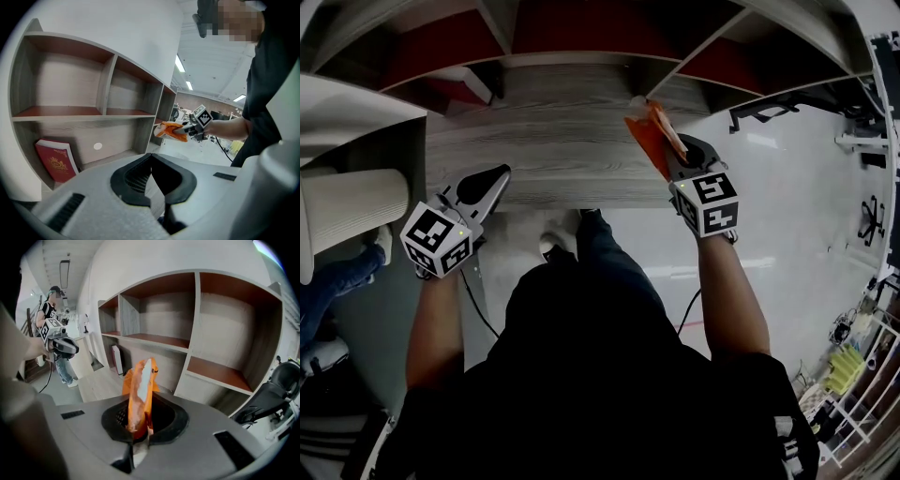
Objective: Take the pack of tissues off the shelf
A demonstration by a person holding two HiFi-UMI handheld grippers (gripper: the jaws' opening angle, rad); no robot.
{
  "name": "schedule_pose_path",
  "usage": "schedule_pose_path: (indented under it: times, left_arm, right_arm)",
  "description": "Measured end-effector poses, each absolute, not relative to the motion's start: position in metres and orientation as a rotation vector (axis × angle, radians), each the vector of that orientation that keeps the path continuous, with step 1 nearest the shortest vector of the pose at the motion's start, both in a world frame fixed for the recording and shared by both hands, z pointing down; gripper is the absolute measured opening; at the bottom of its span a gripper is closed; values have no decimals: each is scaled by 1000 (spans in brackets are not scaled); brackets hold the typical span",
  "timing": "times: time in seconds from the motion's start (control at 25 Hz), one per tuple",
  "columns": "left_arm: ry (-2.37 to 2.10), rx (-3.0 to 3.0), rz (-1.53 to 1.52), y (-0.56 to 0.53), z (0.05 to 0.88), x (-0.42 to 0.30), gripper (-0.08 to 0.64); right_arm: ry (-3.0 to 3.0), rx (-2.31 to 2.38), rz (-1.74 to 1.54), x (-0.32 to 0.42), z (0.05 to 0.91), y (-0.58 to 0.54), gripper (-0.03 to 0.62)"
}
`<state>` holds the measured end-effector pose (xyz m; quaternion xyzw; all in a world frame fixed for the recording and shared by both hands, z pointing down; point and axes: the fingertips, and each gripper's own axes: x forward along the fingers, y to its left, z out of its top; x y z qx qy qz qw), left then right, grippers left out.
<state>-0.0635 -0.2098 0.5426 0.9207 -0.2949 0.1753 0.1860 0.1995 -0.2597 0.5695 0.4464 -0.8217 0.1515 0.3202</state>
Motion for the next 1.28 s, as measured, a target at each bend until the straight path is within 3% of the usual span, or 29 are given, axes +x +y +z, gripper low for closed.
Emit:
schedule_pose_path:
  times: [1.28]
  left_arm:
    - [-802,2495,459,-220,600,-33,18]
  right_arm:
    - [-2056,1026,522,204,721,-273,18]
